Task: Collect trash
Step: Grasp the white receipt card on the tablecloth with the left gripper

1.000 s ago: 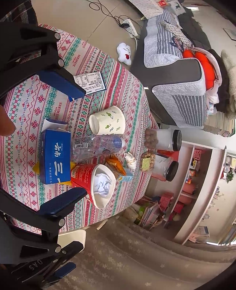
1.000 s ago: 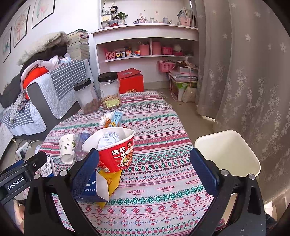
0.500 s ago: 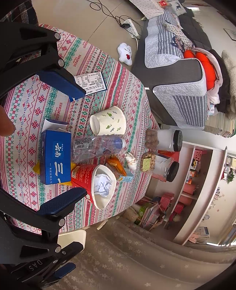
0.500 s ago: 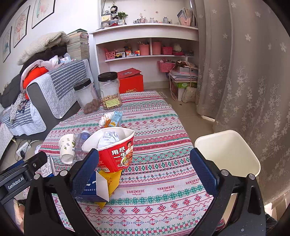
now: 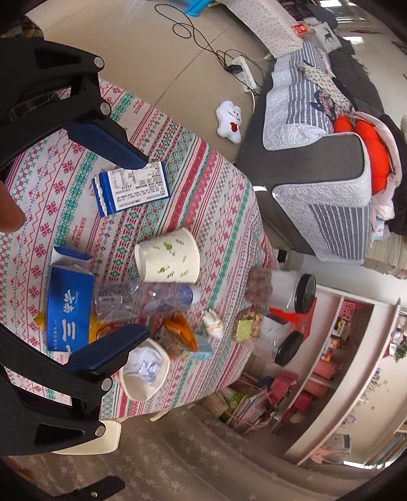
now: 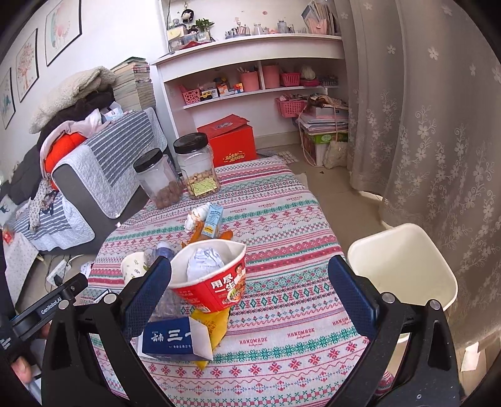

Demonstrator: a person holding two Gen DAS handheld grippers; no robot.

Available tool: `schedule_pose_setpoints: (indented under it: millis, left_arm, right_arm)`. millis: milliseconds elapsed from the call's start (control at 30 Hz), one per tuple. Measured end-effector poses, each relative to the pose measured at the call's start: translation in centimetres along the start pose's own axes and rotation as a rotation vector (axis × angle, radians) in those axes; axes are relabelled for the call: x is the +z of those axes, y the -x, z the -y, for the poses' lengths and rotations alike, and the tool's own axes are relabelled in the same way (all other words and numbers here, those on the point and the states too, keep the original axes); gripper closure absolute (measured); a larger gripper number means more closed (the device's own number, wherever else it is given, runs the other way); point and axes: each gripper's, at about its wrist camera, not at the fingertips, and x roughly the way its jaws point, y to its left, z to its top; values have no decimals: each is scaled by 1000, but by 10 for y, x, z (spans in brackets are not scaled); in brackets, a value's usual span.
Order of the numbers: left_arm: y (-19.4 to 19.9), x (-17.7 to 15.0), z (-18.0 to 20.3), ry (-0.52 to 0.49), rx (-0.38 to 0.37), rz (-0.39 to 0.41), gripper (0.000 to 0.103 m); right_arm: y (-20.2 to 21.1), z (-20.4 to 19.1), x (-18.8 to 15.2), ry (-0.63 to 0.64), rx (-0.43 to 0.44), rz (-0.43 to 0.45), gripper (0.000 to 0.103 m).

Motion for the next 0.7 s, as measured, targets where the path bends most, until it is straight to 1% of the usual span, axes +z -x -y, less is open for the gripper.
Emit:
schedule_pose_setpoints:
  millis: [100,200,267,333,367,400,433,467,500,567,600,700]
  left_arm:
    - [-29,29,-22,47,36,-123,7]
    - [-67,42,-44,89,70,-284,7]
    - [-93,38,-62,153,74,-383,7]
    - [-120,26,-78,227,64,-474,7]
    - [-133,20,-82,254,61,-524,7]
    - [-144,13,-85,277,62,-579,7]
    - [-152,10,-86,296,49,-616,8]
    - [-157,9,-85,295,38,-623,8]
    - [-158,11,-82,278,52,-612,8]
    - [-156,15,-77,240,100,-576,8]
    - [-156,15,-75,236,103,-575,8]
    - [-161,9,-72,242,114,-618,9]
  right_arm:
    - [-22,-10,21,38,33,-58,7]
    - [-50,-11,22,70,40,-108,7]
    - [-68,-4,13,62,41,-140,7]
    - [-86,2,6,29,40,-220,7]
    - [-91,3,6,12,69,-252,7]
    - [-92,1,6,12,95,-255,7]
    - [-92,-3,7,29,94,-244,7]
    - [-92,-8,8,54,82,-233,7]
    - [-92,-12,8,73,73,-226,7]
    - [-94,-18,9,82,86,-229,7]
    - [-98,-20,10,81,96,-239,7]
    - [-104,-29,8,99,100,-256,7]
